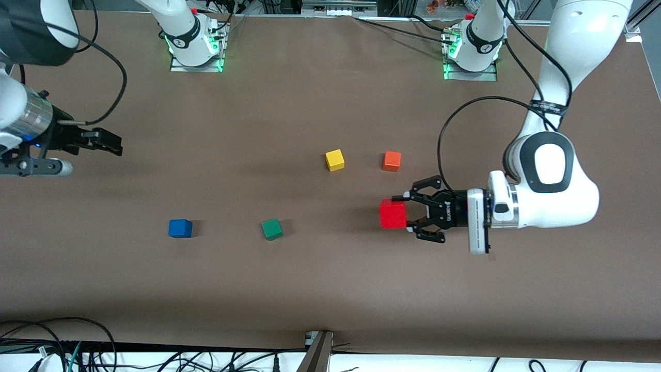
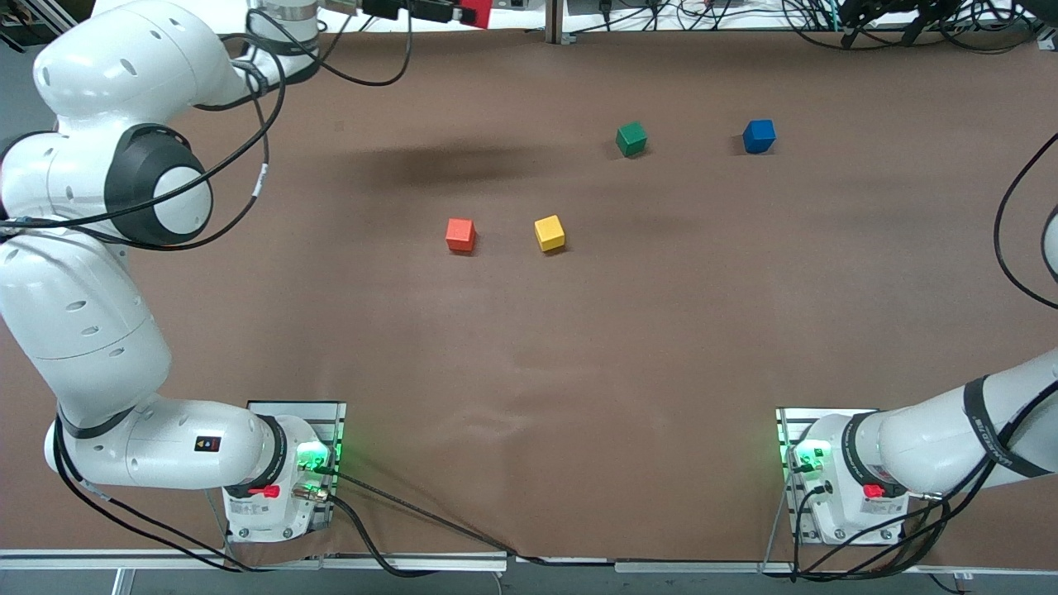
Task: Pass red block to right arm, stack on blue
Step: 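Carry the red cube toward the right gripper while the right gripper approaches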
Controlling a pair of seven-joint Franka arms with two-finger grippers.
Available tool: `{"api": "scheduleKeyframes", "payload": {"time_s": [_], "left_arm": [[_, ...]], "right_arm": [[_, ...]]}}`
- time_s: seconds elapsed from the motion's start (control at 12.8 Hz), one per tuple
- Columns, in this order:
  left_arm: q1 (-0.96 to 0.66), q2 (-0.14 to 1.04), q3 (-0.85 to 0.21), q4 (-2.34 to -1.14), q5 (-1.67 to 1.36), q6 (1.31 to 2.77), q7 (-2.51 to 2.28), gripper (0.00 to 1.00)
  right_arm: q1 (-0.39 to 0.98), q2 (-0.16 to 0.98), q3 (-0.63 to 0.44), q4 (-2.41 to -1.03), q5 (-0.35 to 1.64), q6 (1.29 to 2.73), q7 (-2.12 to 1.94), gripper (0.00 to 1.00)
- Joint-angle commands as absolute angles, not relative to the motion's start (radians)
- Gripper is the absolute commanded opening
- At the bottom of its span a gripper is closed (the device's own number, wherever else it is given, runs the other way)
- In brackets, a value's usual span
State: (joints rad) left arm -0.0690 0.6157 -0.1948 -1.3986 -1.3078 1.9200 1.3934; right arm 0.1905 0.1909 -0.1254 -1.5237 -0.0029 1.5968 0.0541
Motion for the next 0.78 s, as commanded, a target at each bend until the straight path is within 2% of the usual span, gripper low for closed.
{"api": "scheduleKeyframes", "payload": {"time_s": [0.0, 0.16, 0.55, 0.7], "left_arm": [[-0.115, 0.623, -0.196, -1.391, -1.371, 1.942, 1.508, 0.0], [-0.15, 0.641, -0.206, -1.384, -1.376, 1.963, 1.566, 0.0], [-0.19, 0.646, -0.242, -1.359, -1.423, 1.979, 1.695, 0.0], [-0.215, 0.653, -0.25, -1.358, -1.48, 2.034, 1.747, 0.0]], "right_arm": [[0.23, 0.216, -0.107, -1.511, 0.017, 1.58, 0.002, 1.0], [0.232, 0.216, -0.083, -1.508, 0.099, 1.582, -0.046, 1.0], [0.189, 0.317, -0.091, -1.503, 0.654, 1.594, -0.031, 1.0], [0.164, 0.372, -0.091, -1.503, 0.889, 1.594, -0.026, 1.0]]}}
